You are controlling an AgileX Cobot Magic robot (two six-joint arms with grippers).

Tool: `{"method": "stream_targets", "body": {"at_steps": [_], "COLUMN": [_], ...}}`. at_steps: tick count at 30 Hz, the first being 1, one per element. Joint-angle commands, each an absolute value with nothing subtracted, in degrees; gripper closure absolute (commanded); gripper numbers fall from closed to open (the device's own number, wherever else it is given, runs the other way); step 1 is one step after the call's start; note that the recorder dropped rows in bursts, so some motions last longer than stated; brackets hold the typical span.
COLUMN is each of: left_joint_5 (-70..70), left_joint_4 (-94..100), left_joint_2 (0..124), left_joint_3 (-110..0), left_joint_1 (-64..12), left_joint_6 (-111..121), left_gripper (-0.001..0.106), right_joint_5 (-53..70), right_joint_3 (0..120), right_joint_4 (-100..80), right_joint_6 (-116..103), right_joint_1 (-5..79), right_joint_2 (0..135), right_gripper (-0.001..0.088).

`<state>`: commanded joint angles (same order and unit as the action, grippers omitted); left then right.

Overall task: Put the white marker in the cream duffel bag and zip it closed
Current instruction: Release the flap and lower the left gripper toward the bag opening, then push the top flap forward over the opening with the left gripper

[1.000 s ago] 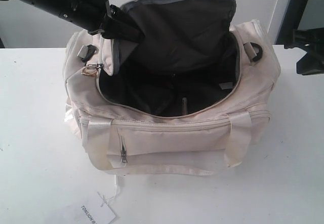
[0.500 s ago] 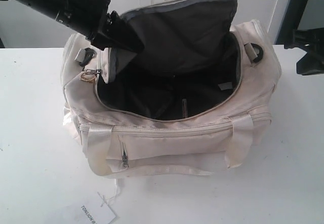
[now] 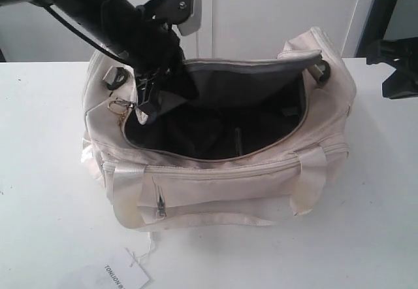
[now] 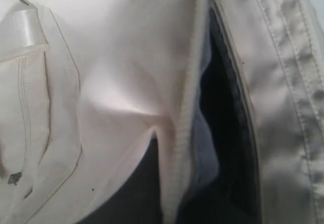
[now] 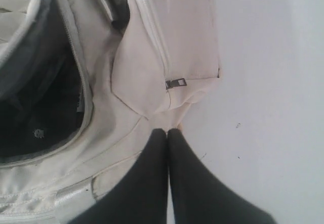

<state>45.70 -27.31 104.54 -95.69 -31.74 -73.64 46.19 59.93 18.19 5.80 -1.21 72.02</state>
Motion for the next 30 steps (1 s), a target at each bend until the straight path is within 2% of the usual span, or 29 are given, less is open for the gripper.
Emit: {"method": "stream_targets", "body": {"at_steps": [19, 22, 26, 30], "left_joint_5": [49.2, 49.6, 49.7, 49.6], "left_joint_4": [-26.1, -26.1, -26.1, -26.1], "left_joint_2": [108.4, 108.4, 108.4, 108.0], "left_joint_3": [-95.7, -95.7, -95.7, -95.7], "left_joint_1": [-32.7, -32.7, -32.7, -32.7], "left_joint_6": [-71.8, -71.8, -71.8, -70.7], "left_gripper": [0.103, 0.089, 0.062, 0.048], "right_joint_5": [47.6, 47.6, 47.6, 47.6], "right_joint_3": [59.9, 59.9, 59.9, 59.9], "right_joint_4": [18.2, 18.2, 18.2, 18.2], "right_joint_6": [5.8, 5.8, 5.8, 5.8], "right_joint_1": [-1.2, -1.2, -1.2, -1.2], "right_joint_2": [72.0, 72.0, 72.0, 72.0], "right_gripper": [0.0868, 0.0868, 0.0868, 0.0868]}}
